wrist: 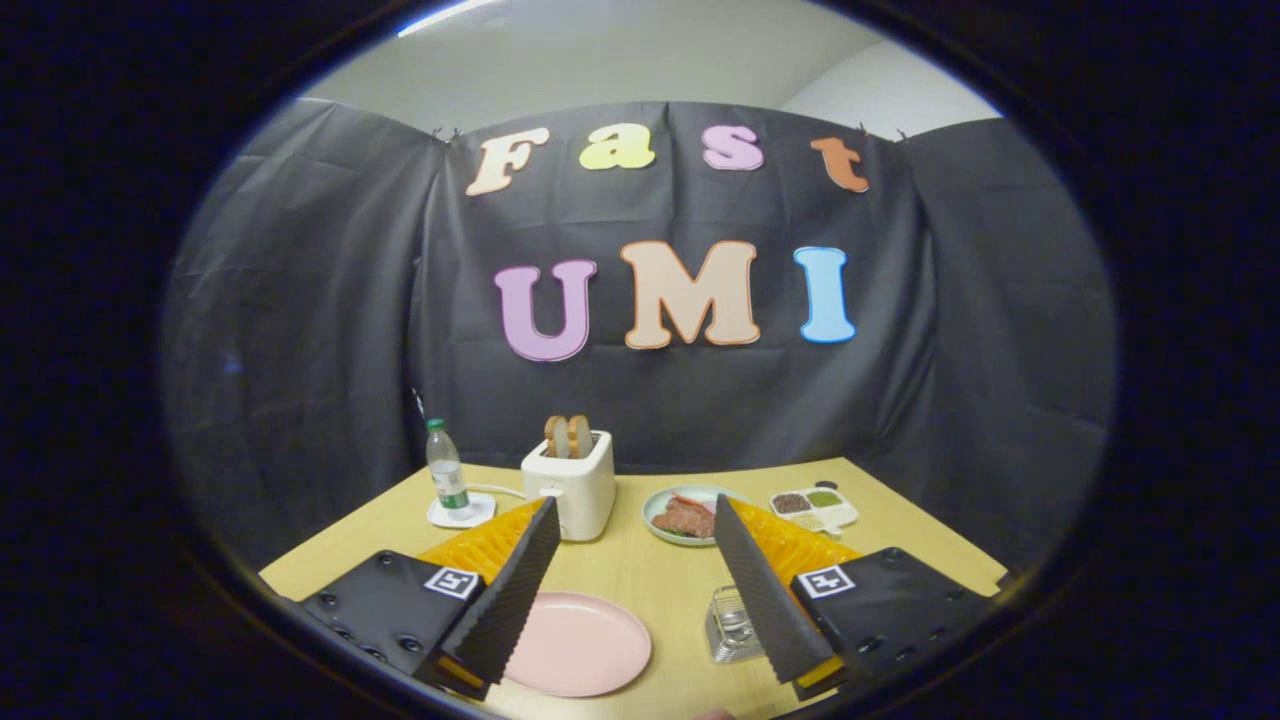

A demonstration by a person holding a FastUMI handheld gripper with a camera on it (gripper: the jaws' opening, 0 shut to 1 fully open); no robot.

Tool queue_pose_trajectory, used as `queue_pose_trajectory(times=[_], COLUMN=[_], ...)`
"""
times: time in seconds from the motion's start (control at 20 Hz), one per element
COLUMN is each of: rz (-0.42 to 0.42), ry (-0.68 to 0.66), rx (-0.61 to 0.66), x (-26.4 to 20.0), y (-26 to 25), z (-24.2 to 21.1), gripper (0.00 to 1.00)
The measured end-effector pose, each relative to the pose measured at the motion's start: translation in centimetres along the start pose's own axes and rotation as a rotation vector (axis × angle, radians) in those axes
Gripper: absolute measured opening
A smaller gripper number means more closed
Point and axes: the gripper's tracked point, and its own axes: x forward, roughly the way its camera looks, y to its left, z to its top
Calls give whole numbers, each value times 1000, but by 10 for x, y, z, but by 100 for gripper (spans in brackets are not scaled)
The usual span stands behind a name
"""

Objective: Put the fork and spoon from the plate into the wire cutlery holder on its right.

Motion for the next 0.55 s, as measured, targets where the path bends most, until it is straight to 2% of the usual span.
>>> queue_pose_trajectory(times=[0.15,0.35,0.55], rz=[19,-3,-3], ry=[-5,-61,-61], rx=[4,-5,2], x=[2,2,2], y=[5,-3,-10], z=[-2,13,17], gripper=[99,99,99])
